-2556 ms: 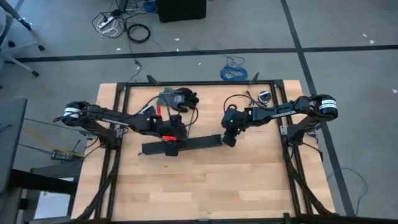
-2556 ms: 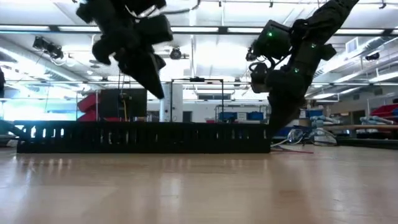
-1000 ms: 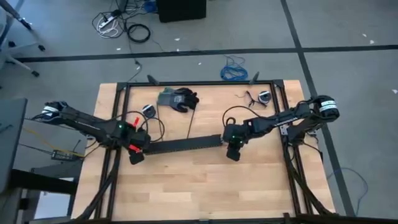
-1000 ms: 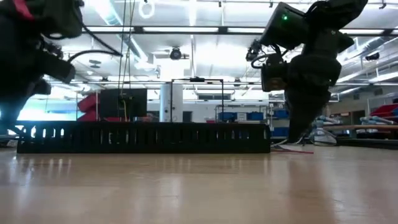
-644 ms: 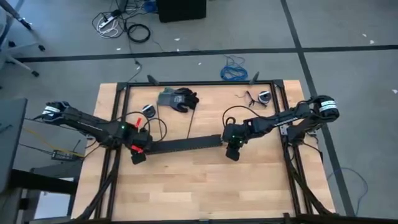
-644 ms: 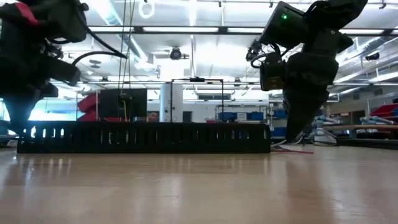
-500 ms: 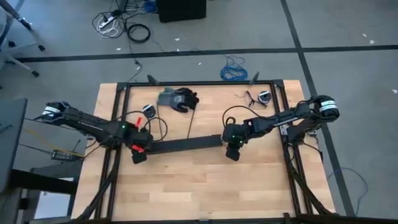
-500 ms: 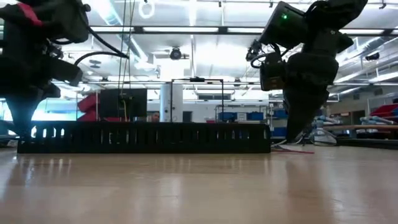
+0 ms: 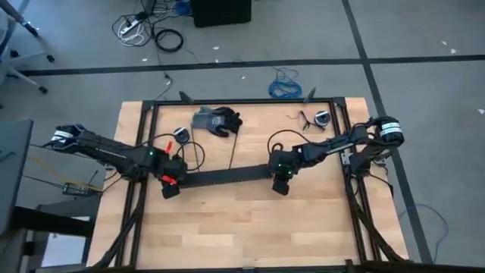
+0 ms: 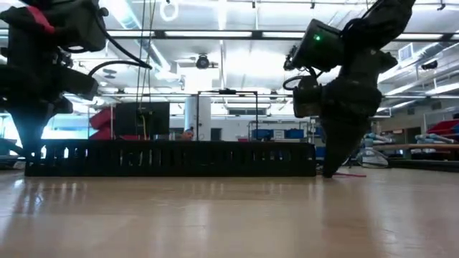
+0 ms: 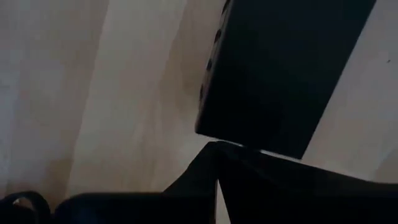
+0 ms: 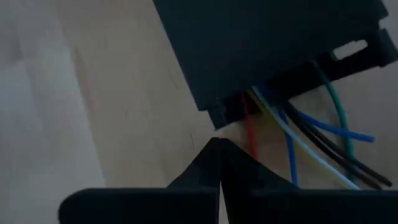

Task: Ziptie cables
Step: Close the black cable duct cover

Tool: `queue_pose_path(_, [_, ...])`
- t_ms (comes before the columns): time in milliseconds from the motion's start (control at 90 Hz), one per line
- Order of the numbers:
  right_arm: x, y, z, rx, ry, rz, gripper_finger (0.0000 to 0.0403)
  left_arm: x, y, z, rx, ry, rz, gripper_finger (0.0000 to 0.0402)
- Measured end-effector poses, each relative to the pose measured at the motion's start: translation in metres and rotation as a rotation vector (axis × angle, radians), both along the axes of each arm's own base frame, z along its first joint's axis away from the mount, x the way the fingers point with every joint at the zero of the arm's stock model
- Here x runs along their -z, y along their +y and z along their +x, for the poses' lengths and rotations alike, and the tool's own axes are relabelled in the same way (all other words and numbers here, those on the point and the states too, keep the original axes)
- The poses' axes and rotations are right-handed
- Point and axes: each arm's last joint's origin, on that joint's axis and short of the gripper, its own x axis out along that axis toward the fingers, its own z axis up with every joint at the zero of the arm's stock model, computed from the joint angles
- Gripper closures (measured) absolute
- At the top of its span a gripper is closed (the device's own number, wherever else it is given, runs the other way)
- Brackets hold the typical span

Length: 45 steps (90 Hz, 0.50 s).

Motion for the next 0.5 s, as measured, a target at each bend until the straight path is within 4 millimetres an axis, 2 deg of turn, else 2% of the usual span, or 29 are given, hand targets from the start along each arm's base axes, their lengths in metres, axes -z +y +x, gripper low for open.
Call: queue_pose_path(500, [-0.002, -0.013, 0.003, 0.041, -0.046, -0.074, 0.0403, 0.000, 0.000, 0.000, -0.002, -0.001, -0.003, 0.0401])
